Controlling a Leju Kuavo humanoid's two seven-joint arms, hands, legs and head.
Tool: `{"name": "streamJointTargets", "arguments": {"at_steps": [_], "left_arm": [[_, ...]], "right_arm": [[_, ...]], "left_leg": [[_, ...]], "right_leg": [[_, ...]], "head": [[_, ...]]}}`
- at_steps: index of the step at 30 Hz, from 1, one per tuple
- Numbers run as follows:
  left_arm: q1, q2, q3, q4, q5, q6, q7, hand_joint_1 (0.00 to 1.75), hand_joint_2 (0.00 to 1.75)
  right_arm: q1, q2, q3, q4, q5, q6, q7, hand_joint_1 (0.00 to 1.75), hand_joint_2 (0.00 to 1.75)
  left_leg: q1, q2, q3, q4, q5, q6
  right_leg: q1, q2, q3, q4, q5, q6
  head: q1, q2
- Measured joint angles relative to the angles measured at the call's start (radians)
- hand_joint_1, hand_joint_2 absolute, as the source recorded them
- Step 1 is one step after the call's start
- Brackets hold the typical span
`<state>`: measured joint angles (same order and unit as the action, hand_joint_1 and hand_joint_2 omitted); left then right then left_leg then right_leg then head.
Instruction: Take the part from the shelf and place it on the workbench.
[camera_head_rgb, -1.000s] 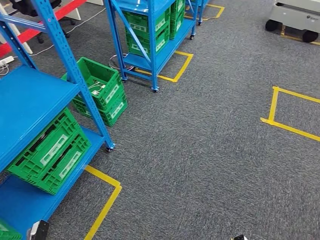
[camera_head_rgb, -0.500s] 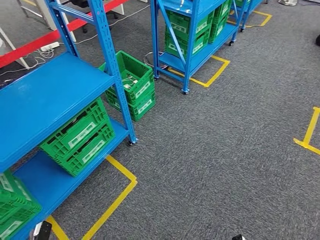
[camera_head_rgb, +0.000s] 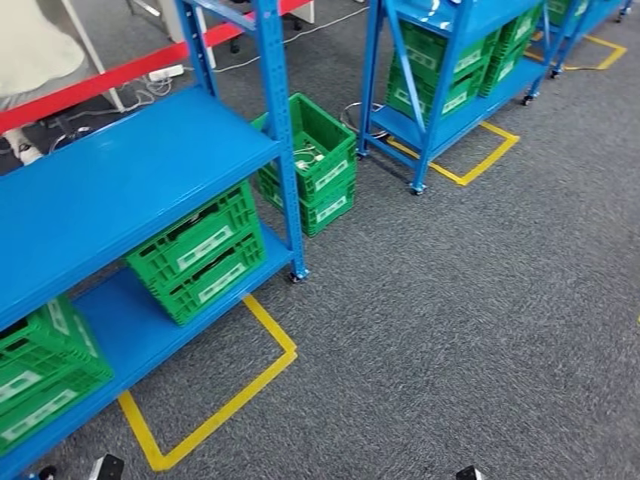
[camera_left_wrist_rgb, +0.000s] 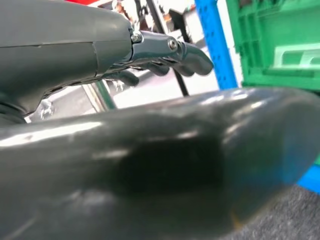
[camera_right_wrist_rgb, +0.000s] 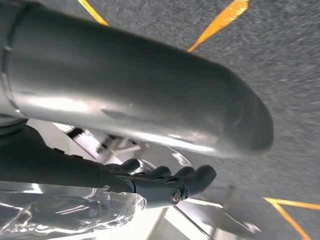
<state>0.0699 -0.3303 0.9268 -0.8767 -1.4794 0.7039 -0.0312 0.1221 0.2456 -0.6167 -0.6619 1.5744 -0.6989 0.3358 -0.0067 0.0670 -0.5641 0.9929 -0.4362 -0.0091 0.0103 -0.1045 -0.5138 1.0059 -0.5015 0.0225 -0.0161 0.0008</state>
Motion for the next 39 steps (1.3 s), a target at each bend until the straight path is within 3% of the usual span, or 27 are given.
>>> {"name": "streamJointTargets", "arguments": {"at_steps": [2, 4, 6, 8, 9, 10, 11, 13, 15, 17, 18, 20, 22, 24, 25, 27, 28, 30, 31, 33, 35, 37, 39], "left_arm": [[-0.003, 0.000, 0.007, 0.018, 0.000, 0.000, 0.000, 0.00, 0.00], [-0.005, -0.001, 0.015, 0.031, -0.001, 0.000, 0.000, 0.00, 0.00], [-0.011, -0.002, 0.018, 0.041, -0.001, 0.000, 0.000, 0.00, 0.00], [-0.014, -0.002, 0.020, 0.050, -0.001, 0.000, 0.000, 0.00, 0.00], [-0.015, -0.001, 0.022, 0.054, -0.001, 0.000, 0.001, 0.00, 0.00], [-0.015, -0.001, 0.024, 0.058, -0.001, 0.000, 0.001, 0.00, 0.00], [-0.016, -0.001, 0.025, 0.061, -0.001, 0.000, 0.002, 0.00, 0.00], [-0.018, -0.001, 0.027, 0.064, -0.001, 0.000, 0.002, 0.00, 0.00], [-0.019, -0.001, 0.030, 0.066, -0.001, 0.000, 0.002, 0.00, 0.00], [-0.019, 0.000, 0.034, 0.068, -0.001, 0.000, 0.004, 0.00, 0.00], [-0.018, 0.000, 0.036, 0.070, -0.001, 0.000, 0.006, 0.00, 0.00], [-0.020, 0.000, 0.039, 0.073, -0.001, 0.001, 0.011, 0.00, 0.00], [-0.023, 0.000, 0.039, 0.076, -0.001, 0.001, 0.013, 0.00, 0.00], [-0.024, 0.000, 0.040, 0.079, -0.001, 0.000, 0.013, 0.00, 0.00], [-0.024, 0.001, 0.041, 0.080, -0.001, 0.000, 0.013, 0.00, 0.00], [-0.024, 0.001, 0.042, 0.082, -0.001, 0.000, 0.014, 0.00, 0.00], [-0.024, 0.001, 0.043, 0.082, -0.001, 0.000, 0.014, 0.00, 0.00], [-0.027, 0.000, 0.043, 0.082, -0.002, 0.000, 0.014, 0.00, 0.00], [-0.028, 0.000, 0.043, 0.083, -0.002, 0.000, 0.014, 0.00, 0.00], [-0.029, 0.000, 0.045, 0.083, -0.002, 0.001, 0.014, 0.00, 0.00], [-0.029, -0.001, 0.047, 0.084, -0.001, 0.001, 0.014, 0.00, 0.00], [-0.032, -0.002, 0.048, 0.084, -0.001, 0.001, 0.015, 0.00, 0.00], [-0.033, -0.001, 0.049, 0.086, -0.002, 0.001, 0.015, 0.00, 0.00]], "right_arm": [[-0.004, 0.000, 0.004, 0.002, 0.000, 0.000, 0.000, 0.00, 0.00], [-0.007, 0.000, 0.007, 0.003, 0.000, 0.000, 0.000, 0.00, 0.00], [-0.006, 0.000, 0.008, 0.005, 0.000, 0.000, 0.000, 0.00, 0.00], [-0.002, 0.000, 0.008, 0.008, 0.000, 0.000, 0.000, 0.00, 0.00], [0.000, 0.000, 0.008, 0.009, 0.000, 0.000, 0.000, 0.00, 0.00], [0.000, 0.000, 0.009, 0.010, 0.000, 0.000, 0.000, 0.00, 0.00], [0.000, 0.000, 0.009, 0.011, 0.000, 0.000, -0.001, 0.00, 0.00], [0.000, 0.000, 0.010, 0.012, 0.000, 0.000, -0.002, 0.00, 0.00], [0.000, 0.000, 0.011, 0.014, 0.000, 0.000, -0.004, 0.00, 0.00], [0.000, -0.001, 0.013, 0.015, 0.000, 0.000, -0.004, 0.00, 0.00], [-0.001, -0.001, 0.013, 0.015, 0.000, 0.000, -0.004, 0.00, 0.00], [-0.001, -0.002, 0.015, 0.015, 0.000, 0.000, -0.003, 0.00, 0.00], [0.002, -0.002, 0.016, 0.016, 0.000, 0.000, -0.005, 0.00, 0.00], [0.004, -0.002, 0.015, 0.016, 0.000, 0.000, -0.006, 0.00, 0.00], [0.003, -0.002, 0.015, 0.016, 0.000, 0.000, -0.006, 0.00, 0.00], [0.000, -0.003, 0.014, 0.017, 0.000, 0.000, -0.006, 0.00, 0.00], [-0.002, -0.003, 0.014, 0.017, 0.000, 0.000, -0.006, 0.00, 0.00], [-0.003, -0.003, 0.014, 0.017, 0.000, 0.000, -0.007, 0.00, 0.00], [-0.003, -0.003, 0.014, 0.017, 0.000, 0.000, -0.007, 0.00, 0.00], [-0.006, -0.003, 0.014, 0.017, 0.000, 0.000, -0.008, 0.00, 0.00], [-0.009, -0.003, 0.014, 0.017, 0.000, 0.000, -0.010, 0.00, 0.00], [-0.009, -0.003, 0.015, 0.017, 0.000, 0.000, -0.013, 0.00, 0.00], [-0.005, -0.003, 0.015, 0.018, 0.000, 0.000, -0.015, 0.00, 0.00]], "left_leg": [[0.001, -0.020, -0.002, -0.006, 0.001, 0.010], [0.007, -0.040, -0.001, -0.011, 0.005, 0.020], [0.011, -0.062, -0.001, -0.013, 0.007, 0.027], [0.011, -0.088, -0.002, -0.013, 0.008, 0.029], [0.012, -0.103, -0.002, -0.012, 0.008, 0.029], [0.012, -0.117, -0.001, -0.012, 0.009, 0.028], [0.013, -0.131, 0.000, -0.012, 0.009, 0.026], [0.015, -0.158, -0.001, -0.009, 0.011, 0.018], [0.016, -0.180, -0.009, -0.007, 0.015, 0.005], [0.020, -0.202, -0.017, -0.010, 0.024, -0.009], [0.020, -0.197, -0.021, -0.007, 0.022, -0.015], [0.016, -0.154, -0.045, 0.041, -0.011, -0.022], [0.014, -0.100, -0.104, 0.169, -0.078, -0.027], [0.015, -0.081, -0.151, 0.271, -0.113, -0.029], [0.014, -0.079, -0.150, 0.274, -0.103, -0.029], [0.012, -0.062, -0.088, 0.167, -0.040, -0.022], [0.008, -0.037, -0.049, 0.096, -0.015, -0.018], [0.000, 0.001, -0.002, 0.003, 0.006, -0.005], [-0.004, 0.006, 0.002, -0.009, 0.002, 0.001], [-0.003, -0.017, -0.001, -0.014, 0.004, 0.013], [0.003, -0.038, 0.000, -0.018, 0.009, 0.023], [0.007, -0.059, -0.001, -0.019, 0.012, 0.030], [0.007, -0.085, -0.004, -0.019, 0.014, 0.034]], "right_leg": [[-0.001, -0.010, 0.004, -0.001, -0.004, 0.010], [-0.004, 0.032, -0.007, 0.032, -0.030, 0.023], [-0.008, 0.085, -0.059, 0.145, -0.089, 0.032], [-0.009, 0.099, -0.122, 0.270, -0.135, 0.035], [-0.010, 0.101, -0.136, 0.293, -0.131, 0.036], [-0.011, 0.103, -0.128, 0.266, -0.104, 0.035], [-0.013, 0.110, -0.103, 0.206, -0.064, 0.035], [-0.021, 0.158, -0.041, 0.067, -0.004, 0.034], [-0.023, 0.191, -0.013, 0.008, 0.005, 0.027], [-0.020, 0.175, -0.010, 0.006, 0.008, 0.013], [-0.020, 0.163, -0.009, 0.004, 0.011, 0.005], [-0.021, 0.139, -0.008, -0.002, 0.016, -0.007], [-0.018, 0.110, -0.009, -0.003, 0.017, -0.014], [-0.014, 0.079, -0.011, -0.003, 0.015, -0.016], [-0.013, 0.065, -0.011, -0.002, 0.015, -0.017], [-0.013, 0.041, -0.007, -0.002, 0.013, -0.015], [-0.011, 0.031, -0.006, -0.002, 0.012, -0.013], [-0.006, 0.012, -0.004, -0.001, 0.007, -0.005], [-0.003, 0.003, -0.002, -0.003, 0.006, 0.000], [-0.003, -0.012, 0.004, -0.006, 0.003, 0.010], [-0.006, 0.023, -0.005, 0.022, -0.020, 0.022], [-0.009, 0.079, -0.056, 0.134, -0.080, 0.032], [-0.010, 0.098, -0.122, 0.266, -0.129, 0.035]], "head": [[0.002, 0.000], [0.006, 0.000], [0.013, 0.000], [0.015, 0.000], [0.015, 0.000], [0.015, 0.000], [0.015, 0.000], [0.015, 0.000], [0.015, 0.000], [0.014, 0.000], [0.014, 0.000], [0.006, 0.000], [-0.002, 0.000], [-0.002, 0.000], [-0.002, 0.000], [-0.002, 0.000], [-0.002, 0.000], [-0.002, 0.000], [-0.002, 0.000], [-0.002, 0.000], [0.001, 0.000], [0.005, 0.000], [0.006, 0.000]]}}
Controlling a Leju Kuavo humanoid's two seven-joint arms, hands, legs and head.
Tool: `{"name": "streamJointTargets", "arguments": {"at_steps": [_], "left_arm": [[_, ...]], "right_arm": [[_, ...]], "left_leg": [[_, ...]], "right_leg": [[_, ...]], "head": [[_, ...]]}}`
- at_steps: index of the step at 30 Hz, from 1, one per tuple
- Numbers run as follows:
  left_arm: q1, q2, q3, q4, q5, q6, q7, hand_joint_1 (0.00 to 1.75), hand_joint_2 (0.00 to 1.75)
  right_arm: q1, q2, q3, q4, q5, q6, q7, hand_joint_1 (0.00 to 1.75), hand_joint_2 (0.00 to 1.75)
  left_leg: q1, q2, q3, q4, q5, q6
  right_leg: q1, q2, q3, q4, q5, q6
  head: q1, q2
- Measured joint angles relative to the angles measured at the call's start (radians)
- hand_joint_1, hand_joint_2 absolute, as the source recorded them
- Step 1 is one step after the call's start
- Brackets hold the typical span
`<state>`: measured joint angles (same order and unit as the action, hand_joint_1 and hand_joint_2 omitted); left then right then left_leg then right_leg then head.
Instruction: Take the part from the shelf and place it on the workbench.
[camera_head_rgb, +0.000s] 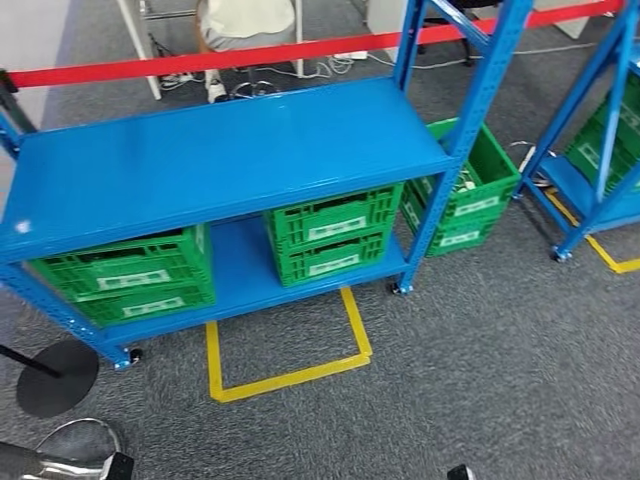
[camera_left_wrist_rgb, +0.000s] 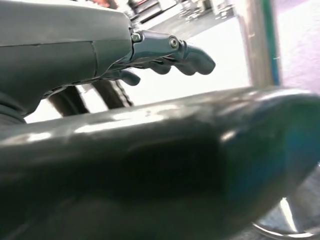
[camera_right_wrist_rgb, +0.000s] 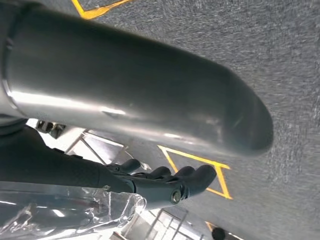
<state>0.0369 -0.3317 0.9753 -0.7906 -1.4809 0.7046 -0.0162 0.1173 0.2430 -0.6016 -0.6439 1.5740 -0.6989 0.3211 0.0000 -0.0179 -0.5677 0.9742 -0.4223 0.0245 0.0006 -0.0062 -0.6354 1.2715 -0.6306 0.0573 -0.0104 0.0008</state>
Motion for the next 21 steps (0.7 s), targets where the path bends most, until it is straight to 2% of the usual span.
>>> {"name": "streamJointTargets", "arguments": {"at_steps": [1, 2, 3, 4, 5, 6, 7, 8, 9, 10, 12, 13, 14, 15, 16, 17, 18, 19, 21], "left_arm": [[0.000, 0.000, 0.001, 0.001, 0.000, 0.000, 0.000, 0.00, 0.00], [0.000, 0.000, 0.001, 0.003, 0.000, 0.000, 0.001, 0.00, 0.00], [0.000, 0.000, 0.002, 0.004, 0.000, 0.000, 0.001, 0.00, 0.00], [0.000, 0.000, 0.002, 0.004, 0.000, 0.000, 0.001, 0.00, 0.00], [-0.001, 0.000, 0.002, 0.005, 0.000, 0.000, 0.001, 0.00, 0.00], [-0.002, 0.000, 0.002, 0.005, 0.000, 0.000, 0.001, 0.00, 0.00], [-0.002, 0.000, 0.002, 0.006, 0.000, 0.000, 0.002, 0.00, 0.00], [-0.002, 0.000, 0.003, 0.006, 0.000, 0.000, 0.002, 0.00, 0.00], [-0.001, 0.001, 0.004, 0.007, 0.000, 0.000, 0.003, 0.00, 0.00], [-0.001, 0.001, 0.006, 0.008, 0.000, 0.000, 0.003, 0.00, 0.00], [-0.002, 0.002, 0.009, 0.009, 0.000, 0.000, 0.004, 0.00, 0.00], [-0.003, 0.002, 0.009, 0.010, 0.000, 0.000, 0.004, 0.00, 0.00], [-0.005, 0.002, 0.009, 0.012, 0.000, 0.000, 0.004, 0.00, 0.00], [-0.005, 0.002, 0.010, 0.013, 0.000, 0.000, 0.004, 0.00, 0.00], [-0.005, 0.002, 0.011, 0.015, 0.000, 0.000, 0.003, 0.00, 0.00], [-0.005, 0.002, 0.013, 0.017, 0.000, 0.000, 0.003, 0.00, 0.00], [-0.005, 0.002, 0.015, 0.018, 0.000, 0.000, 0.002, 0.00, 0.00], [-0.005, 0.002, 0.017, 0.018, 0.000, 0.000, 0.001, 0.00, 0.00], [-0.007, 0.002, 0.018, 0.019, 0.000, 0.000, 0.000, 0.00, 0.00]], "right_arm": [[0.002, 0.000, 0.000, 0.001, 0.000, 0.000, 0.000, 0.00, 0.00], [0.003, 0.000, 0.000, 0.001, 0.000, 0.000, -0.001, 0.00, 0.00], [0.003, 0.000, 0.000, 0.001, 0.000, 0.000, -0.002, 0.00, 0.00], [0.003, 0.000, 0.000, 0.001, 0.000, 0.000, -0.002, 0.00, 0.00], [0.003, 0.000, 0.000, 0.002, 0.000, 0.000, -0.003, 0.00, 0.00], [0.003, 0.000, 0.000, 0.002, 0.000, 0.000, -0.003, 0.00, 0.00], [0.003, 0.000, 0.000, 0.003, 0.000, 0.000, -0.003, 0.00, 0.00], [0.003, 0.000, 0.000, 0.003, 0.000, 0.000, -0.003, 0.00, 0.00], [0.002, 0.000, 0.000, 0.004, 0.000, 0.000, -0.003, 0.00, 0.00], [0.001, 0.000, -0.001, 0.004, 0.000, 0.000, -0.003, 0.00, 0.00], [0.000, -0.001, -0.004, 0.004, 0.000, 0.000, -0.005, 0.00, 0.00], [0.000, -0.001, -0.005, 0.004, 0.000, 0.000, -0.007, 0.00, 0.00], [0.001, -0.001, -0.007, 0.005, 0.000, 0.000, -0.011, 0.00, 0.00], [0.002, -0.001, -0.010, 0.006, 0.000, 0.000, -0.015, 0.00, 0.00], [0.001, -0.001, -0.014, 0.006, 0.000, 0.000, -0.018, 0.00, 0.00], [0.000, -0.001, -0.017, 0.007, -0.001, 0.000, -0.020, 0.00, 0.00], [-0.001, -0.001, -0.019, 0.008, -0.001, 0.000, -0.021, 0.00, 0.00], [-0.003, -0.001, -0.020, 0.008, -0.001, 0.000, -0.021, 0.00, 0.00], [-0.006, -0.001, -0.020, 0.009, -0.001, 0.000, -0.019, 0.00, 0.00]], "left_leg": [[0.000, -0.014, 0.000, 0.000, 0.000, 0.000], [0.000, -0.028, 0.001, 0.000, 0.001, -0.001], [0.001, -0.042, 0.002, 0.001, 0.002, -0.002], [0.002, -0.055, 0.003, 0.001, 0.003, -0.004], [0.000, -0.068, 0.001, 0.003, 0.003, -0.008], [0.000, -0.079, -0.002, 0.004, 0.004, -0.014], [0.000, -0.090, -0.006, 0.005, 0.006, -0.020], [0.001, -0.101, -0.011, 0.005, 0.010, -0.028], [0.004, -0.112, -0.015, 0.003, 0.014, -0.035], [0.005, -0.110, -0.019, 0.005, 0.013, -0.041], [0.003, -0.065, -0.045, 0.057, -0.022, -0.051], [0.002, -0.032, -0.070, 0.110, -0.055, -0.054], [0.002, -0.009, -0.103, 0.181, -0.091, -0.058], [0.003, 0.001, -0.132, 0.244, -0.117, -0.060], [0.004, 0.005, -0.148, 0.283, -0.126, -0.062], [0.005, 0.007, -0.146, 0.286, -0.116, -0.062], [0.005, 0.008, -0.125, 0.250, -0.090, -0.061], [0.005, 0.012, -0.086, 0.182, -0.055, -0.059], [0.003, 0.030, -0.014, 0.053, -0.015, -0.050]], "right_leg": [[0.000, 0.002, -0.016, 0.025, 0.002, 0.000], [-0.001, 0.004, -0.012, 0.009, 0.024, -0.001], [-0.002, 0.010, 0.010, -0.044, 0.061, -0.002], [-0.005, 0.031, 0.041, -0.116, 0.101, -0.003], [-0.010, 0.059, 0.071, -0.187, 0.128, -0.005], [-0.013, 0.083, 0.091, -0.235, 0.143, -0.007], [-0.014, 0.099, 0.102, -0.259, 0.145, -0.011], [-0.013, 0.100, 0.106, -0.265, 0.142, -0.017], [-0.012, 0.087, 0.107, -0.264, 0.145, -0.024], [-0.011, 0.075, 0.109, -0.267, 0.148, -0.031], [-0.013, 0.049, 0.111, -0.274, 0.154, -0.044], [-0.012, 0.037, 0.111, -0.275, 0.155, -0.047], [-0.011, 0.025, 0.110, -0.275, 0.155, -0.050], [-0.010, 0.013, 0.110, -0.275, 0.155, -0.051], [-0.009, 0.002, 0.109, -0.275, 0.154, -0.051], [-0.009, -0.007, 0.109, -0.275, 0.154, -0.051], [-0.009, -0.014, 0.109, -0.275, 0.153, -0.051], [-0.009, -0.019, 0.111, -0.275, 0.153, -0.050], [-0.006, -0.026, 0.112, -0.274, 0.150, -0.043]], "head": [[0.000, 0.000], [0.000, 0.000], [0.000, 0.000], [0.000, 0.000], [0.000, 0.000], [-0.001, 0.000], [-0.001, 0.000], [-0.002, 0.000], [-0.001, 0.000], [-0.001, 0.000], [-0.009, 0.000], [-0.013, 0.000], [-0.017, 0.000], [-0.017, 0.000], [-0.017, 0.000], [-0.017, 0.000], [-0.017, 0.000], [-0.017, 0.000], [-0.017, 0.000]]}}
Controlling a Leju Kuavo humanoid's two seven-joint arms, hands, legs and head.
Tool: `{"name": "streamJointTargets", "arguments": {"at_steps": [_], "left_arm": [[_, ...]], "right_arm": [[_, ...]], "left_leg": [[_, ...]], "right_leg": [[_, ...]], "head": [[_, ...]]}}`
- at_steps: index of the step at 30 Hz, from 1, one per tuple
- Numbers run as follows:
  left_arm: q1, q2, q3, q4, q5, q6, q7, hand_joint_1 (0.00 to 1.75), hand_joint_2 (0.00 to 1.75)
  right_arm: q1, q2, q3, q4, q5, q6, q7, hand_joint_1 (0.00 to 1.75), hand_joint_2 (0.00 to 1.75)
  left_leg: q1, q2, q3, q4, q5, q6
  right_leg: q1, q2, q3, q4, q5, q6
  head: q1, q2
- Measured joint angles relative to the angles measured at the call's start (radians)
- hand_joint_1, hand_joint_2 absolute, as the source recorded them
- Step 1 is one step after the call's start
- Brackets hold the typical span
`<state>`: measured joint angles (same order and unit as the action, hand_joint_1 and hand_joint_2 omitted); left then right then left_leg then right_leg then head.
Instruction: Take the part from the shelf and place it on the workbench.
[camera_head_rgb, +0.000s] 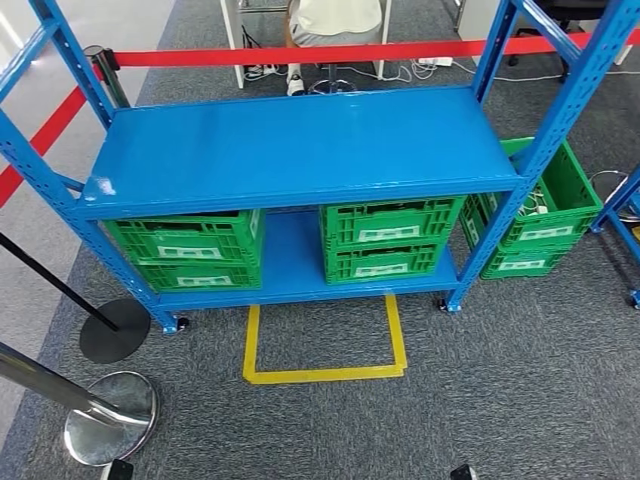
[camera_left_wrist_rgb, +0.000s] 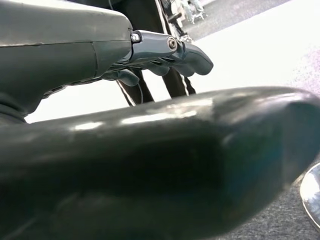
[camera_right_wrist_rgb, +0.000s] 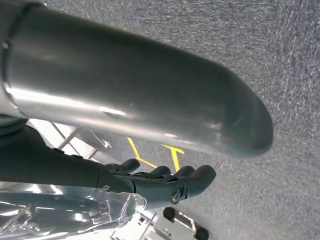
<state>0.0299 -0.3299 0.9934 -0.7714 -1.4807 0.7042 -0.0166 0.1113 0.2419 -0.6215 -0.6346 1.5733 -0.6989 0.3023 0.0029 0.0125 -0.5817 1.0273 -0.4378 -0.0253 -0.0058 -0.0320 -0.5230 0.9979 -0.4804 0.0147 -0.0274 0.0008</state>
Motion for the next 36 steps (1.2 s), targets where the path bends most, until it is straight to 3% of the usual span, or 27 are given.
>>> {"name": "streamJointTargets", "arguments": {"at_steps": [2, 4, 6, 9, 10, 11, 12, 15, 16, 18, 20, 22, 24, 26, 30, 31, 36], "left_arm": [[-0.003, -0.001, 0.003, 0.001, 0.000, 0.000, 0.000, 0.00, 0.00], [-0.004, -0.002, 0.008, 0.003, 0.000, 0.000, 0.000, 0.00, 0.00], [-0.004, -0.003, 0.013, 0.004, 0.000, 0.000, 0.000, 0.00, 0.00], [-0.007, -0.004, 0.016, 0.006, 0.000, 0.001, -0.002, 0.00, 0.00], [-0.007, -0.004, 0.018, 0.007, 0.000, 0.001, -0.002, 0.00, 0.00], [-0.007, -0.004, 0.020, 0.008, 0.000, 0.000, -0.002, 0.00, 0.00], [-0.007, -0.004, 0.022, 0.009, 0.000, 0.000, -0.002, 0.00, 0.00], [-0.009, -0.004, 0.027, 0.012, 0.000, 0.000, -0.002, 0.00, 0.00], [-0.010, -0.004, 0.029, 0.013, 0.001, 0.000, -0.002, 0.00, 0.00], [-0.011, -0.003, 0.034, 0.015, 0.001, 0.000, -0.002, 0.00, 0.00], [-0.012, -0.003, 0.041, 0.018, 0.001, 0.000, -0.003, 0.00, 0.00], [-0.015, -0.002, 0.050, 0.022, 0.001, 0.000, -0.005, 0.00, 0.00], [-0.019, -0.002, 0.056, 0.027, 0.001, 0.000, -0.008, 0.00, 0.00], [-0.023, -0.002, 0.063, 0.033, 0.001, 0.000, -0.009, 0.00, 0.00], [-0.028, -0.003, 0.072, 0.043, 0.001, 0.000, -0.009, 0.00, 0.00], [-0.029, -0.003, 0.073, 0.046, 0.001, 0.000, -0.009, 0.00, 0.00], [-0.030, -0.003, 0.074, 0.052, 0.000, 0.000, -0.004, 0.00, 0.00]], "right_arm": [[-0.002, 0.000, 0.000, 0.001, 0.000, 0.000, 0.005, 0.00, 0.00], [-0.002, 0.000, 0.000, 0.002, 0.000, 0.000, 0.009, 0.00, 0.00], [-0.003, 0.000, 0.000, 0.004, 0.000, 0.000, 0.010, 0.00, 0.00], [-0.003, 0.000, 0.000, 0.005, 0.001, 0.000, 0.010, 0.00, 0.00], [-0.002, 0.000, 0.000, 0.006, 0.001, 0.000, 0.010, 0.00, 0.00], [-0.001, 0.000, 0.000, 0.007, 0.001, 0.000, 0.010, 0.00, 0.00], [-0.001, 0.000, 0.000, 0.008, 0.001, 0.000, 0.010, 0.00, 0.00], [-0.003, 0.000, -0.002, 0.009, 0.000, 0.000, -0.002, 0.00, 0.00], [-0.004, 0.000, -0.004, 0.009, 0.000, 0.000, -0.008, 0.00, 0.00], [-0.006, 0.000, -0.007, 0.010, 0.000, 0.000, -0.016, 0.00, 0.00], [-0.006, 0.000, -0.013, 0.010, -0.002, 0.000, -0.023, 0.00, 0.00], [-0.007, 0.001, -0.023, 0.010, -0.004, 0.000, -0.029, 0.00, 0.00], [-0.010, 0.001, -0.036, 0.012, -0.005, 0.000, -0.033, 0.00, 0.00], [-0.015, 0.002, -0.051, 0.014, -0.004, 0.000, -0.036, 0.00, 0.00], [-0.022, 0.002, -0.071, 0.016, -0.003, 0.000, -0.036, 0.00, 0.00], [-0.022, 0.002, -0.074, 0.017, -0.002, 0.000, -0.036, 0.00, 0.00], [-0.023, 0.004, -0.085, 0.020, -0.002, 0.000, -0.036, 0.00, 0.00]], "left_leg": [[-0.005, 0.010, 0.025, -0.050, 0.002, 0.012], [-0.005, 0.002, 0.024, -0.053, 0.004, 0.023], [-0.001, -0.004, 0.025, -0.056, 0.007, 0.034], [0.001, -0.014, 0.024, -0.057, 0.007, 0.044], [0.000, -0.019, 0.024, -0.057, 0.006, 0.045], [0.000, -0.024, 0.025, -0.057, 0.006, 0.046], [0.000, -0.030, 0.026, -0.056, 0.006, 0.045], [0.000, -0.046, 0.029, -0.053, 0.004, 0.038], [-0.002, -0.050, 0.027, -0.051, 0.005, 0.032], [-0.003, -0.055, 0.023, -0.049, 0.007, 0.021], [-0.002, -0.055, 0.021, -0.051, 0.011, 0.036], [-0.003, -0.055, 0.020, -0.052, 0.014, 0.066], [-0.003, -0.055, 0.020, -0.054, 0.017, 0.076], [-0.001, -0.055, 0.020, -0.057, 0.018, 0.067], [0.006, -0.055, 0.022, -0.065, 0.021, 0.008], [0.006, -0.055, 0.022, -0.065, 0.021, 0.002], [0.005, -0.055, 0.021, -0.065, 0.021, 0.002]], "right_leg": [[0.004, -0.005, 0.001, 0.000, -0.001, 0.011], [0.004, -0.009, 0.001, -0.002, -0.003, 0.023], [0.003, 0.002, -0.014, 0.030, -0.028, 0.033], [0.002, 0.023, -0.106, 0.222, -0.119, 0.041], [0.002, 0.026, -0.136, 0.279, -0.136, 0.042], [0.002, 0.026, -0.147, 0.297, -0.131, 0.042], [0.002, 0.027, -0.138, 0.274, -0.107, 0.042], [-0.002, 0.047, -0.045, 0.070, -0.010, 0.037], [-0.003, 0.055, -0.024, 0.028, 0.002, 0.034], [-0.002, 0.061, -0.014, 0.009, 0.003, 0.025], [-0.001, 0.060, -0.016, 0.009, 0.007, 0.022], [-0.001, 0.060, -0.017, 0.007, 0.010, 0.023], [0.002, 0.060, -0.017, 0.008, 0.010, 0.018], [0.006, 0.059, -0.018, 0.008, 0.010, 0.012], [0.009, 0.059, -0.021, 0.011, 0.010, 0.008], [0.009, 0.059, -0.022, 0.011, 0.010, 0.007], [0.007, 0.059, -0.021, 0.010, 0.011, 0.007]], "head": [[0.001, 0.000], [0.001, 0.000], [0.006, 0.000], [0.014, 0.000], [0.014, 0.000], [0.015, 0.000], [0.015, 0.000], [0.015, 0.000], [0.014, 0.000], [0.013, 0.000], [0.013, 0.000], [0.012, 0.000], [0.012, 0.000], [0.012, 0.000], [0.013, 0.000], [0.013, 0.000], [0.013, 0.000]]}}
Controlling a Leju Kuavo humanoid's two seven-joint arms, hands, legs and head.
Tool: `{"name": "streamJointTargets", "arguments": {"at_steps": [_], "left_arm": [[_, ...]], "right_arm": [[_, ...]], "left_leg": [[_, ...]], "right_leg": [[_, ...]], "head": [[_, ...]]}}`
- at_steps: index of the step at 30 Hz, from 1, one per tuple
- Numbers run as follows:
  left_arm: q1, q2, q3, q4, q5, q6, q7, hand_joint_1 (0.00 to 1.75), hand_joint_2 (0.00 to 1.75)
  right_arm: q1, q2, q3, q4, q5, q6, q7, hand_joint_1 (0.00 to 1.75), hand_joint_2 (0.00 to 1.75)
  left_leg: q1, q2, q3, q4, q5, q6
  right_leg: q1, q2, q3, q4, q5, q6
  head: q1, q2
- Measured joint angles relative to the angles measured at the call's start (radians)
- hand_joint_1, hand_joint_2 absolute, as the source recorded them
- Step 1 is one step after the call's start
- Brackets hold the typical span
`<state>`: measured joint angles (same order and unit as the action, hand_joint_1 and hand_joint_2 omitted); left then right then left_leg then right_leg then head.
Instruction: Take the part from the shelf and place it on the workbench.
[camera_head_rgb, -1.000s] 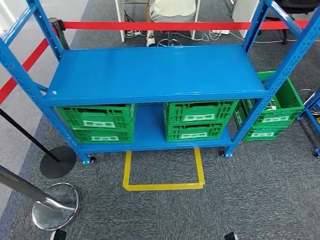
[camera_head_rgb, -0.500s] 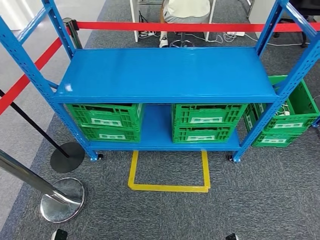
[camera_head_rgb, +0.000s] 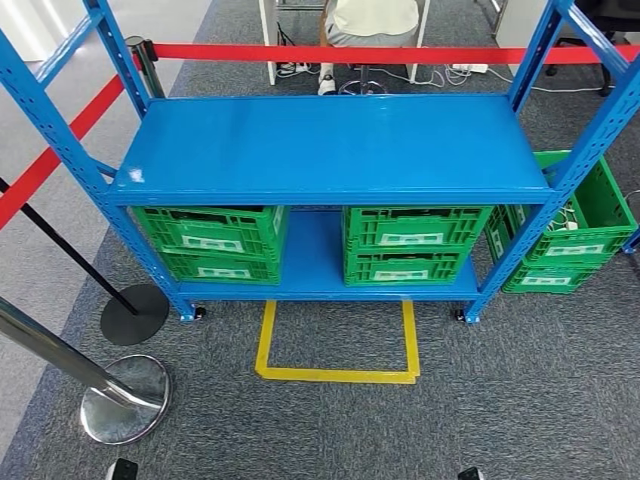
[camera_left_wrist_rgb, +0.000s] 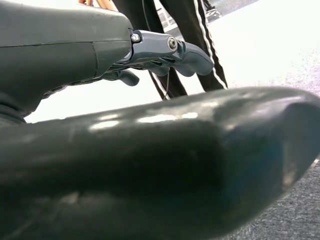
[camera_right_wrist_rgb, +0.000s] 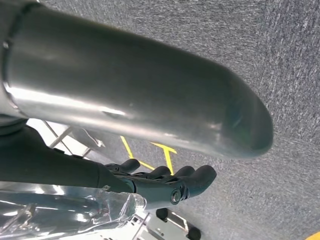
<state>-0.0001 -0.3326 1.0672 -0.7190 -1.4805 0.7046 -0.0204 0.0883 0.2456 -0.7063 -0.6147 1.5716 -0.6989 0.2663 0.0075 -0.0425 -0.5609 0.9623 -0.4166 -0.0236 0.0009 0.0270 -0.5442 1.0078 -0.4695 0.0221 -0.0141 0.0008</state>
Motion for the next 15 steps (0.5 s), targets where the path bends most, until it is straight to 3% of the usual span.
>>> {"name": "streamJointTargets", "arguments": {"at_steps": [4, 8, 12, 15], "left_arm": [[0.000, 0.000, 0.000, 0.004, 0.000, 0.000, 0.003, 0.00, 1.75], [-0.002, 0.001, 0.002, 0.013, 0.001, 0.000, 0.004, 0.00, 1.75], [-0.005, 0.002, 0.009, 0.031, 0.004, -0.001, 0.002, 0.00, 1.75], [-0.004, 0.008, 0.000, 0.042, 0.012, -0.013, 0.002, 0.00, 0.44]], "right_arm": [[0.000, 0.001, -0.004, 0.002, 0.000, 0.000, 0.000, 0.00, 0.00], [-0.001, 0.001, -0.007, 0.003, -0.006, 0.000, -0.012, 0.00, 0.00], [-0.002, 0.003, -0.014, 0.004, -0.016, 0.000, -0.029, 0.00, 1.75], [-0.002, 0.003, -0.010, 0.005, -0.049, 0.010, -0.036, 0.00, 0.44]], "left_leg": [[-0.003, 0.000, 0.000, 0.000, 0.000, 0.001], [-0.006, 0.000, -0.001, 0.001, 0.001, 0.003], [-0.007, 0.000, -0.001, 0.001, 0.001, 0.004], [-0.007, 0.000, -0.001, 0.001, 0.001, 0.004]], "right_leg": [[-0.003, 0.000, 0.000, -0.001, 0.001, 0.001], [-0.005, 0.000, 0.000, -0.001, 0.001, 0.002], [-0.006, 0.000, 0.000, -0.002, 0.002, 0.003], [-0.006, 0.000, 0.000, -0.002, 0.002, 0.003]], "head": [[0.000, 0.000], [0.000, 0.000], [0.000, 0.000], [0.000, 0.000]]}}
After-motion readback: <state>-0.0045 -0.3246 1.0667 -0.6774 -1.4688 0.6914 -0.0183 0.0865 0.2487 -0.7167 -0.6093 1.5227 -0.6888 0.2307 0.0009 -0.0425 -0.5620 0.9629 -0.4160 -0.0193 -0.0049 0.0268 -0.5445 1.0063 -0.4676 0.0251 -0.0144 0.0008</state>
